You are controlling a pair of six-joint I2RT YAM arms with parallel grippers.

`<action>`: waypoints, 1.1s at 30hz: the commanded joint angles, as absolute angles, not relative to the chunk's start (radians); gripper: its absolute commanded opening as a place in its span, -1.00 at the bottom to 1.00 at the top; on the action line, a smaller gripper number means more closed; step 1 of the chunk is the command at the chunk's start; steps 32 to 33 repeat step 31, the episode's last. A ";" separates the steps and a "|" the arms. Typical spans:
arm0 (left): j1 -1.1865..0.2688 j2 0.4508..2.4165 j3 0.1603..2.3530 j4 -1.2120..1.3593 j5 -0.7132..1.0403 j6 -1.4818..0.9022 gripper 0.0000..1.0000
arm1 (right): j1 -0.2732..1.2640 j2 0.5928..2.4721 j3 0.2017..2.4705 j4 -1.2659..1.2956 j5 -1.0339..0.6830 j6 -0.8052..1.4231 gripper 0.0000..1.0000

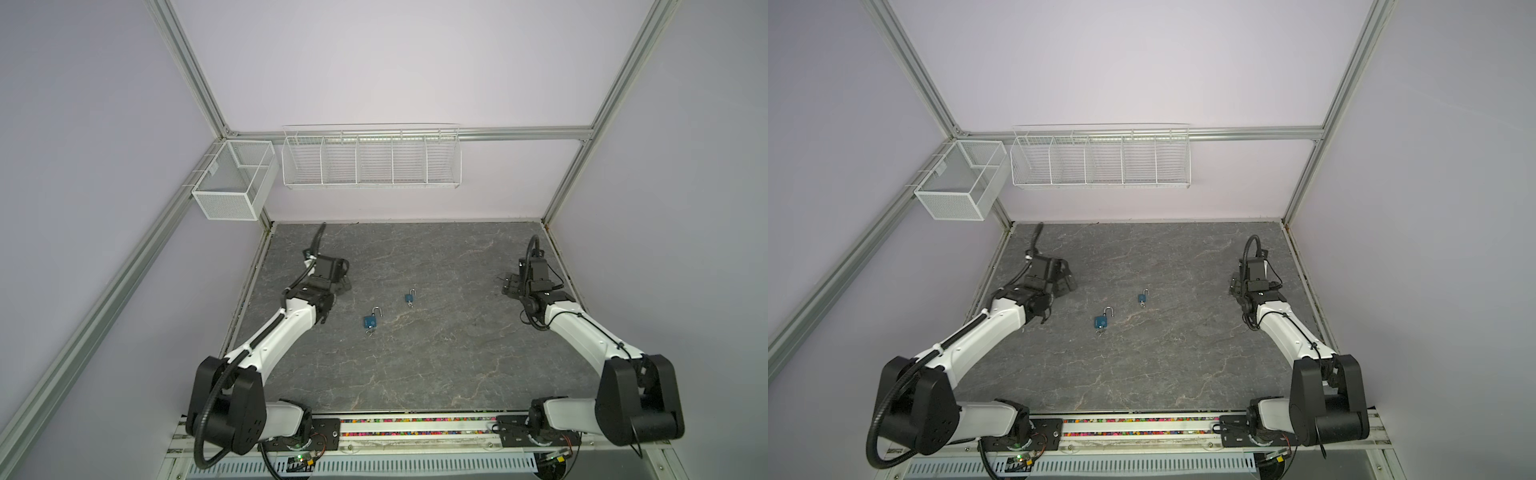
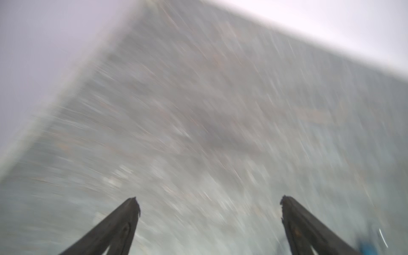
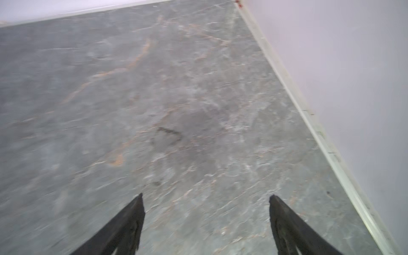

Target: Unlock with the key

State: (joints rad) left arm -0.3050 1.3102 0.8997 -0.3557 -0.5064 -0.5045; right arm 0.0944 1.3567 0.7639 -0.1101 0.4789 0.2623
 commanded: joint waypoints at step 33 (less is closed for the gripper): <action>-0.093 1.558 0.380 0.947 -0.422 -0.046 0.99 | 0.007 1.524 0.388 0.855 0.119 -0.026 0.77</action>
